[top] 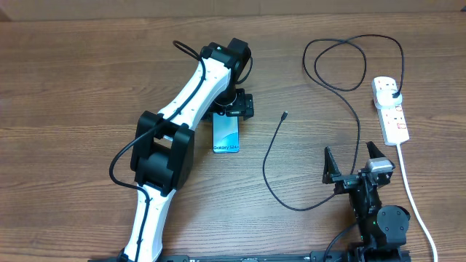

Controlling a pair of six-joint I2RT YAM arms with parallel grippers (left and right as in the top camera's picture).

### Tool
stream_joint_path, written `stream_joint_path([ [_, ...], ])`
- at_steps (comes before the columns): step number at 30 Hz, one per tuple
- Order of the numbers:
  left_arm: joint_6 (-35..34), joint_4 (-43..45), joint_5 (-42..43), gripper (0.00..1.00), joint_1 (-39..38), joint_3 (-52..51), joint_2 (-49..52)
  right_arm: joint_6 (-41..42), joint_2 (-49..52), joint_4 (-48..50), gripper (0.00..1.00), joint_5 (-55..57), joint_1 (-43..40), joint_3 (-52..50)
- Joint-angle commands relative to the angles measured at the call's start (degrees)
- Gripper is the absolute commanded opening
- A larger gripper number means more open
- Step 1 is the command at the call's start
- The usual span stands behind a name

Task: Plug charger to phone and switch on socket
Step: 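Lower the left gripper and grasp the phone's bottom edge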

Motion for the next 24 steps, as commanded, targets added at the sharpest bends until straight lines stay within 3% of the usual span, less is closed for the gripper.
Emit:
stream_joint_path([
  [1, 1.49, 1.31, 0.50, 1.00, 0.20, -1.81, 0.96, 0.13, -0.57, 0.11, 1.00, 0.55, 0.20, -0.59],
  [8, 4.85, 2.64, 0.48, 1.00, 0.31, -2.97, 1.01, 0.13, -0.57, 0.13, 1.00, 0.55, 0.20, -0.59],
  [24, 4.85, 7.43, -0.81, 1.00, 0.42, -6.54, 1.18, 0.13, -0.57, 0.13, 1.00, 0.55, 0.20, -0.59],
])
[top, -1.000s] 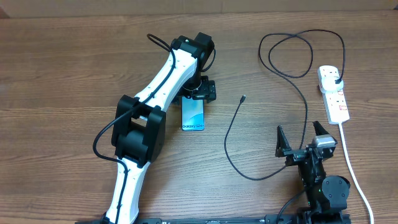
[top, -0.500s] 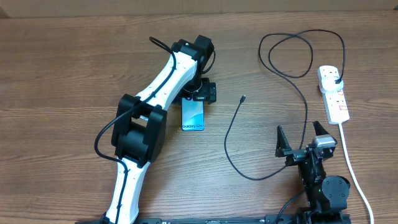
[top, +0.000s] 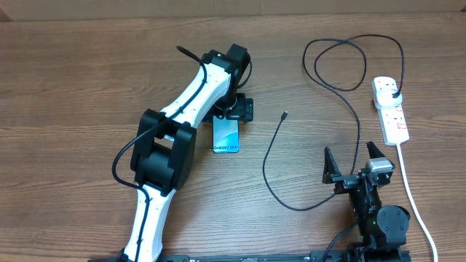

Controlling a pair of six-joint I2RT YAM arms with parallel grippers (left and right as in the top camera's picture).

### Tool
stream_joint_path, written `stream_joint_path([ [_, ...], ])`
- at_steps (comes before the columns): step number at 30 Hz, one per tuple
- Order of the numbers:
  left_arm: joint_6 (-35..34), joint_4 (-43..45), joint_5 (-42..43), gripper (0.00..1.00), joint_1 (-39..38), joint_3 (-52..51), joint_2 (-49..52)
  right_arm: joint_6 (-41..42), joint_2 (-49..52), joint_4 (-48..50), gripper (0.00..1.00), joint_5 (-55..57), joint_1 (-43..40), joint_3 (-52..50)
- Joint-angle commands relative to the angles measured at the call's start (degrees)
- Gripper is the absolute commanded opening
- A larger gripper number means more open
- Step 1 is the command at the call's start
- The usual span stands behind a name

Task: Plug charger to phone and switch on socket
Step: 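Lower the left gripper and grasp the phone's bottom edge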

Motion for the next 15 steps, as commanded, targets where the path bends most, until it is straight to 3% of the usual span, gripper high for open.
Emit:
stream_joint_path([
  [1, 0.85, 1.11, -1.18, 1.00, 0.42, -2.01, 1.16, 0.13, -0.57, 0.15, 1.00, 0.52, 0.20, -0.59],
  [15, -0.70, 5.73, -3.10, 1.00, 0.90, -4.52, 1.16, 0.13, -0.57, 0.15, 1.00, 0.52, 0.20, -0.59],
])
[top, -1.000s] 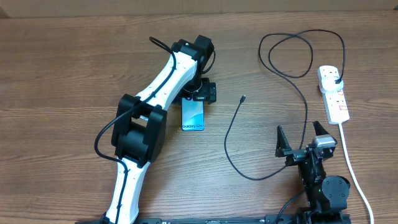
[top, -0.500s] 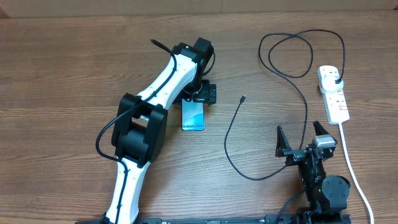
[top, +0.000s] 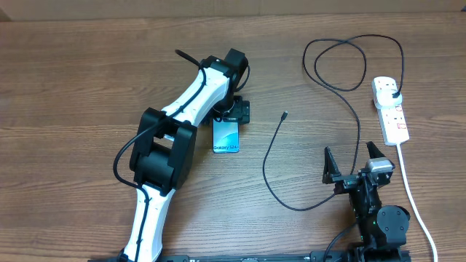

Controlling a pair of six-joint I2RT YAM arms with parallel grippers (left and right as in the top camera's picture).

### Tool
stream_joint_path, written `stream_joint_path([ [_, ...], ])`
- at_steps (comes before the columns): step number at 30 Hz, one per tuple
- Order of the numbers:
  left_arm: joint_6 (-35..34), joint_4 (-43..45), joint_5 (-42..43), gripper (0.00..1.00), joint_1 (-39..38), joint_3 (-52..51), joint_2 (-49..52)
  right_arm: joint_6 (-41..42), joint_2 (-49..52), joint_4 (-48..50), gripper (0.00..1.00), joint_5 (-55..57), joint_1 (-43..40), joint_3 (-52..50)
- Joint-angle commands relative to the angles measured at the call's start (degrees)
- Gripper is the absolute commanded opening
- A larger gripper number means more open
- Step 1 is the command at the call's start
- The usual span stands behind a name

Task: Plug charger to phone and switch on socket
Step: 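Lower the left gripper and grasp the phone's bottom edge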

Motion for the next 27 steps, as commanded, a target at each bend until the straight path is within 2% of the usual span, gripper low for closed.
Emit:
stream_joint_path([
  [1, -0.46, 1.14, -0.20, 1.00, 0.46, -0.63, 1.16, 0.11, -0.57, 0.15, 1.00, 0.52, 0.20, -0.59],
  [9, -0.63, 0.81, 0.02, 1.00, 0.44, -0.70, 1.16, 0.11, -0.57, 0.15, 1.00, 0.52, 0.20, -0.59],
  [14, -4.94, 0.31, 0.26, 1.00, 0.09, -2.62, 1.16, 0.11, -0.57, 0.15, 1.00, 0.52, 0.20, -0.59],
  [21, -4.96, -0.46, 4.57, 1.00, -0.20, -2.93, 1.16, 0.11, -0.57, 0.15, 1.00, 0.52, 0.20, -0.59],
  [27, -4.98, -1.05, 4.72, 1.00, -1.42, -2.93, 1.16, 0.11, -0.57, 0.13, 1.00, 0.52, 0.20, -0.59],
])
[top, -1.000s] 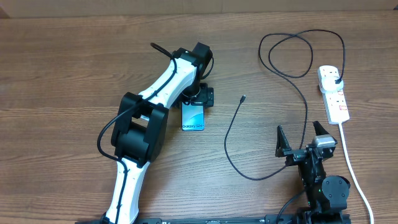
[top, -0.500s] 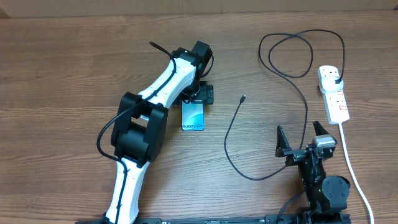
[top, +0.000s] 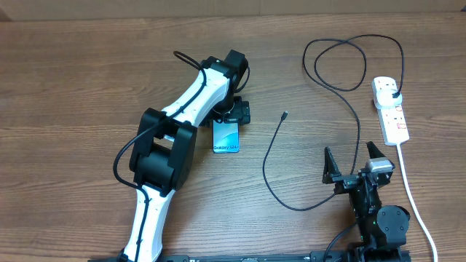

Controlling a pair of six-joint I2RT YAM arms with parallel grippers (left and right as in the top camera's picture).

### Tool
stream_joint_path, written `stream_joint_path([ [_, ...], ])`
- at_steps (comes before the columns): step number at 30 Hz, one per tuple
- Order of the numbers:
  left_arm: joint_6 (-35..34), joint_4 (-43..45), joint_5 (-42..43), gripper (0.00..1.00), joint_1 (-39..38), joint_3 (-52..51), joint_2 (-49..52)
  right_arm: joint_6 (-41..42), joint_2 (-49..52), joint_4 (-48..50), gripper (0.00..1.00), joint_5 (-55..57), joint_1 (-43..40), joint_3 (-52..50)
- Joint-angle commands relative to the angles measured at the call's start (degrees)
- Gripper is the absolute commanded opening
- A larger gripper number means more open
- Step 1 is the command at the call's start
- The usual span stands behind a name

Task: Plug charger to phone and switch on socket
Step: 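Lower the left gripper and grasp the phone's bottom edge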

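Observation:
The phone (top: 226, 137) lies flat on the wooden table, its screen up and showing blue. My left gripper (top: 237, 113) sits over the phone's far end, and its fingers are hidden under the wrist. The black charger cable (top: 266, 164) runs across the table, its free plug tip (top: 284, 115) lying to the right of the phone. The cable's other end goes into the white power strip (top: 391, 109) at the far right. My right gripper (top: 352, 163) stands open near the front edge, close to the cable, with nothing in it.
The cable makes a loop (top: 342, 62) at the back right. The strip's white lead (top: 411, 189) runs toward the front edge, just right of my right arm. The left arm (top: 167, 153) crosses the table's left middle.
The left wrist has barely shifted at the phone's far end. The phone, cable, strip and right arm are where they were.
The left gripper was over the phone's far end from the oldest moment. It has crept slightly left and toward the phone across the moments. The phone has stayed in place, and the right gripper has stayed open by the cable.

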Motion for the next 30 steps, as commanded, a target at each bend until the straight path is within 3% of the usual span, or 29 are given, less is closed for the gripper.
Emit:
stream_joint_path([
  [1, -1.25, -0.15, 3.93, 1.00, -1.27, -2.23, 1.40, 0.11, -0.57, 0.13, 1.00, 0.52, 0.20, -0.59],
  [6, -3.85, -0.50, 3.87, 1.00, -1.42, -2.49, 1.40, 0.11, -0.57, 0.11, 1.00, 0.52, 0.20, -0.59],
  [30, -4.20, 2.16, 3.63, 1.00, -1.38, -5.99, 1.40, 0.11, -0.57, 0.13, 1.00, 0.52, 0.20, -0.59],
])
